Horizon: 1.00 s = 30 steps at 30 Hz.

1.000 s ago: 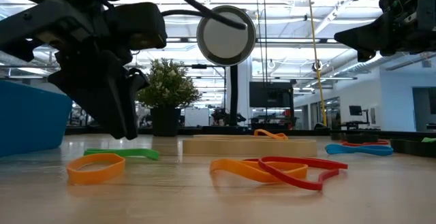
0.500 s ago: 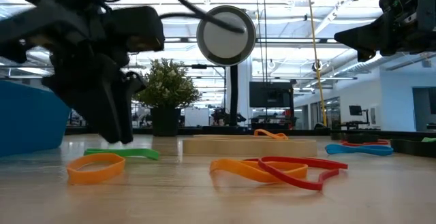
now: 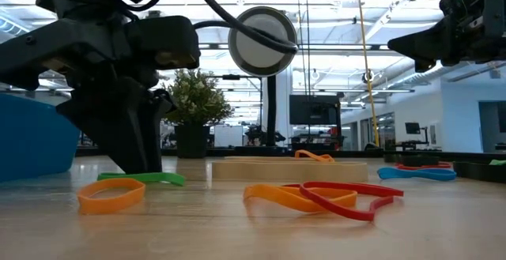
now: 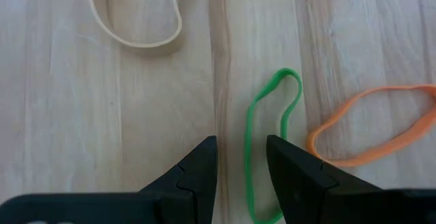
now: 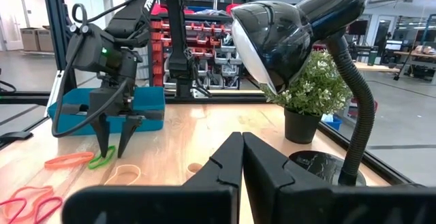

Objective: Pick and place rubber bands into bin
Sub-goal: Put the left green rubber band into the blue bin

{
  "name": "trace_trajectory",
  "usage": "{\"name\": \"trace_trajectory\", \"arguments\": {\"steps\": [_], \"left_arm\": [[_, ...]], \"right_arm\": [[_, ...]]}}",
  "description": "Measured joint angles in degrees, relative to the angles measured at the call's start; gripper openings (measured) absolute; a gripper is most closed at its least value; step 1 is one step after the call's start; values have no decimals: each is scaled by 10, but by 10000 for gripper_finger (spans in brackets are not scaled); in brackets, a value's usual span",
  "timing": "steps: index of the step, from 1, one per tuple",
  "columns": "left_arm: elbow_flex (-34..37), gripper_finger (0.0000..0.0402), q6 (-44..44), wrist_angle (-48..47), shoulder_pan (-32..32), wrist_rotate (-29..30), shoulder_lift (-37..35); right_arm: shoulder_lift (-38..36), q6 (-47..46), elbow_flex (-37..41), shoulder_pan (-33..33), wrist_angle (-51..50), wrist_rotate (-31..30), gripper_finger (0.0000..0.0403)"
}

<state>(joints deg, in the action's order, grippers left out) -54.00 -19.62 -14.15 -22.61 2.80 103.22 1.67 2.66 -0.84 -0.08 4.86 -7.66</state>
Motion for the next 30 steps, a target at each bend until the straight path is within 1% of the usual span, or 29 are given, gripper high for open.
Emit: {"name": "trace_trajectory", "arguments": {"steps": [12,14,16,22,23,28,30], "left_arm": [[0,131,-19,-2,-2,-9,2],[0,119,-19,-2,-1,-9,3],[0,99,-19,-3,-1,-8,3],[1,18,-19,3,-1,-14,3],[1,10,-17,4,-2,-15,3],[1,12,-17,10,-2,-15,2],[2,6,-18,10,-2,-16,-2]], "right_arm": [[0,11,0,0,0,0,4],[0,12,0,0,0,0,4],[0,12,0,0,0,0,4],[0,13,0,0,0,0,4],[0,13,0,0,0,0,4],[0,13,0,0,0,0,4],[0,13,0,0,0,0,4]]}}
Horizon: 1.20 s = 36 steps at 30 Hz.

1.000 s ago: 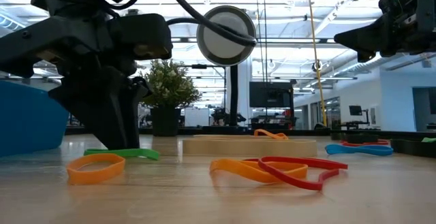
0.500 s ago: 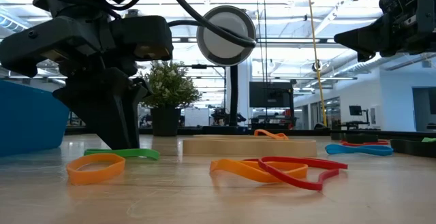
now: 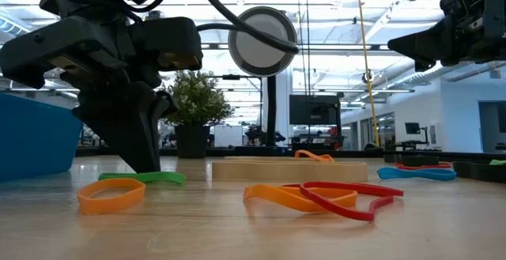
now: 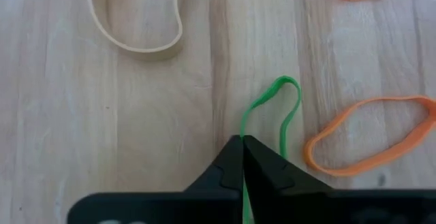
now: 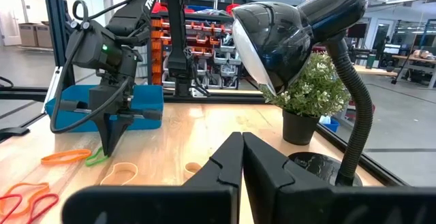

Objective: Pick and place rubber bands into bin
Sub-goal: Put the left green rubber band into the blue bin

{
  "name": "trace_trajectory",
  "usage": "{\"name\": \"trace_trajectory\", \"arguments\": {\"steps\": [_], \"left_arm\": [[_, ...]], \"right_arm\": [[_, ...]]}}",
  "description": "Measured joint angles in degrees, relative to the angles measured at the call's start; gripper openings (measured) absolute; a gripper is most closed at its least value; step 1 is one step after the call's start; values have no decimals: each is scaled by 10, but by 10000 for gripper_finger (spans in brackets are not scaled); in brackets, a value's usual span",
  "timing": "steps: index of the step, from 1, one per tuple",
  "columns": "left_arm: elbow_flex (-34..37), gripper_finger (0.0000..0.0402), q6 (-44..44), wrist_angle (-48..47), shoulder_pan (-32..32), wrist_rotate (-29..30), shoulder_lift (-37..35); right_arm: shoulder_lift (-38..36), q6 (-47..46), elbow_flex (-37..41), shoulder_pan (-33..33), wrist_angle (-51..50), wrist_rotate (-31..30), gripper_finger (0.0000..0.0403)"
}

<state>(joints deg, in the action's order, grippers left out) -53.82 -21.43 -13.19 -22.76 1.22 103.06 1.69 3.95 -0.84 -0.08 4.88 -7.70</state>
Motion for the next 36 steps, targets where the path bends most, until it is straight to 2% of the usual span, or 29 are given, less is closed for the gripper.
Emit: {"name": "trace_trajectory", "arguments": {"steps": [4,10,14,17,23,27,31,36], "left_arm": [[3,6,-4,-8,2,-19,-35],[1,3,4,-27,6,-17,-134],[0,3,12,-76,6,-8,-213],[0,2,-8,-150,3,16,-266],[0,2,-135,-316,-7,23,-348],[0,2,-247,-399,-27,12,-376],[0,2,-363,-438,-48,12,-373],[0,2,-430,-468,-71,4,-330]], "right_arm": [[0,0,0,0,0,0,4],[0,4,0,0,1,-1,4],[0,4,0,0,1,-1,4],[0,4,0,0,1,0,4],[0,4,0,0,1,-1,4],[0,4,0,0,1,-2,4],[0,4,0,0,1,-2,4],[0,0,0,0,0,-2,4]]}}
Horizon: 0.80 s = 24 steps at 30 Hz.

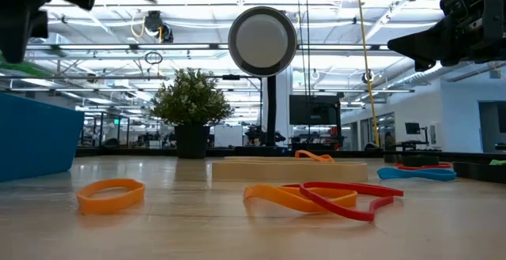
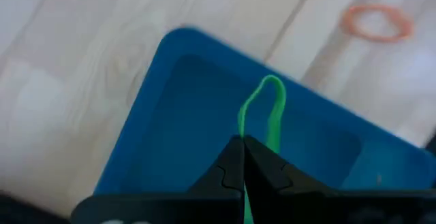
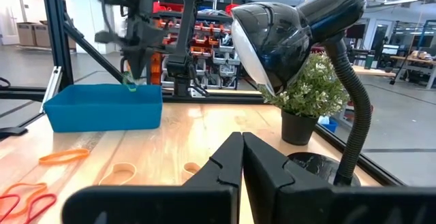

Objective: Pick and place rubber bands into bin
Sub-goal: Put the left green rubber band into the blue bin

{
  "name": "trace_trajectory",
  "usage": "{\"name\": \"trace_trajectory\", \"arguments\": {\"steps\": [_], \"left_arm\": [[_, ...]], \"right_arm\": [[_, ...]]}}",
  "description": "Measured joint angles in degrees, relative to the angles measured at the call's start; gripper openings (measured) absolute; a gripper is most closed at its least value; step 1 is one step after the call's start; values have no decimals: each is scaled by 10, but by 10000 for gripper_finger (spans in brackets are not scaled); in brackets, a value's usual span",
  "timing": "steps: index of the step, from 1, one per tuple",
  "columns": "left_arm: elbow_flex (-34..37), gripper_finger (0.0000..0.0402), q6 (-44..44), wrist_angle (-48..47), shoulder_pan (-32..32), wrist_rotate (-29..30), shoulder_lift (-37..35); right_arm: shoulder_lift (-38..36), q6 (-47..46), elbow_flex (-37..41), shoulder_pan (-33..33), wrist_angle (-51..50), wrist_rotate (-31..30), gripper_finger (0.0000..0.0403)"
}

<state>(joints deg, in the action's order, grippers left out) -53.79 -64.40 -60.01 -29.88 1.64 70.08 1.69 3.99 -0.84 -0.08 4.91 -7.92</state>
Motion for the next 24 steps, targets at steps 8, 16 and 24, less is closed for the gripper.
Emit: {"name": "trace_trajectory", "arguments": {"steps": [8,16,24], "left_arm": [[34,11,-48,28,1,-61,77],[99,11,-38,148,14,-92,91],[124,6,-34,148,18,-86,91]], "right_arm": [[0,-1,0,0,0,0,4],[0,-1,0,0,0,0,4],[0,-3,0,0,0,1,4]]}}
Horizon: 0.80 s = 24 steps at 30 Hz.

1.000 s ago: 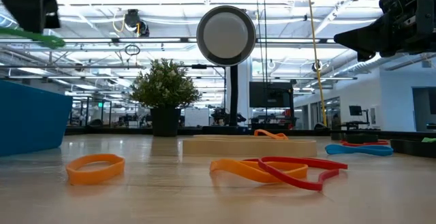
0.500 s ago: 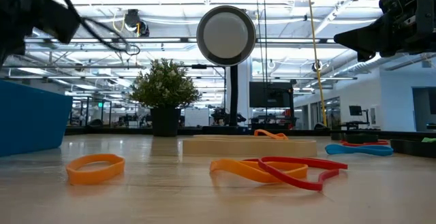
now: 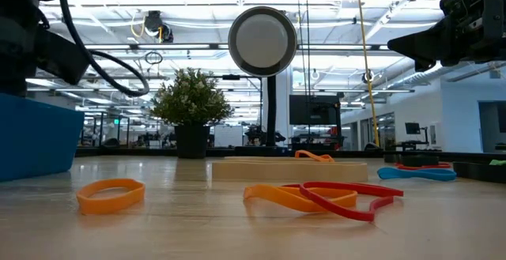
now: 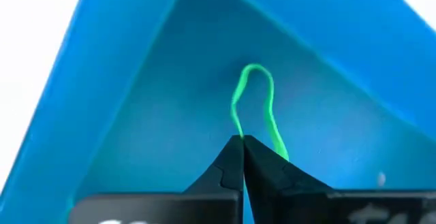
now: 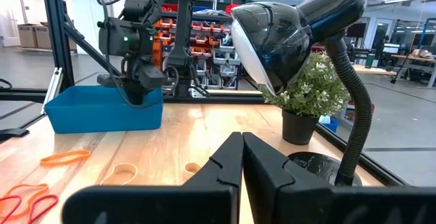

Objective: Pick and place rubber bands into bin
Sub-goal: Put the left green rubber band into the blue bin

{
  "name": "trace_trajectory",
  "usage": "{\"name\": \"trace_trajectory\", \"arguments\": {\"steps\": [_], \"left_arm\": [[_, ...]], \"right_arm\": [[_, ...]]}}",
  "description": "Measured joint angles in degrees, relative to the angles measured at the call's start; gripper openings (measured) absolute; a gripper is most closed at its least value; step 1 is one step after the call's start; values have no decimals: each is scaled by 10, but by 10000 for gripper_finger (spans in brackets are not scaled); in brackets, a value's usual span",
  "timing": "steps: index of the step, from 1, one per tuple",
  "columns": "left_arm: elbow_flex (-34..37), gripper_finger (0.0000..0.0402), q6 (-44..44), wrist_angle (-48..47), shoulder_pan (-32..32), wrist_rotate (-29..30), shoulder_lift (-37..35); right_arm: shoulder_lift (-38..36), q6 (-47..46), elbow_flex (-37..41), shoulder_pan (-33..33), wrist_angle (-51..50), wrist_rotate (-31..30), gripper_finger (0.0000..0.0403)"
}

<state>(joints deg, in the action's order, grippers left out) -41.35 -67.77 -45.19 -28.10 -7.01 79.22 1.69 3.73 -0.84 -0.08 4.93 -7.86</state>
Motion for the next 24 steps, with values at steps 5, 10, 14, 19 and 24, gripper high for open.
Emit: {"name": "trace_trajectory", "arguments": {"steps": [5,10,14,19,24], "left_arm": [[0,20,1,1,0,5,0],[0,54,0,1,0,23,0],[0,83,0,1,0,25,0],[0,109,18,1,0,20,0],[0,123,33,0,0,-33,0]], "right_arm": [[0,0,0,0,0,0,4],[0,1,0,0,1,0,4],[0,1,0,0,1,0,4],[0,2,0,0,1,0,4],[0,2,0,0,1,0,4]]}}
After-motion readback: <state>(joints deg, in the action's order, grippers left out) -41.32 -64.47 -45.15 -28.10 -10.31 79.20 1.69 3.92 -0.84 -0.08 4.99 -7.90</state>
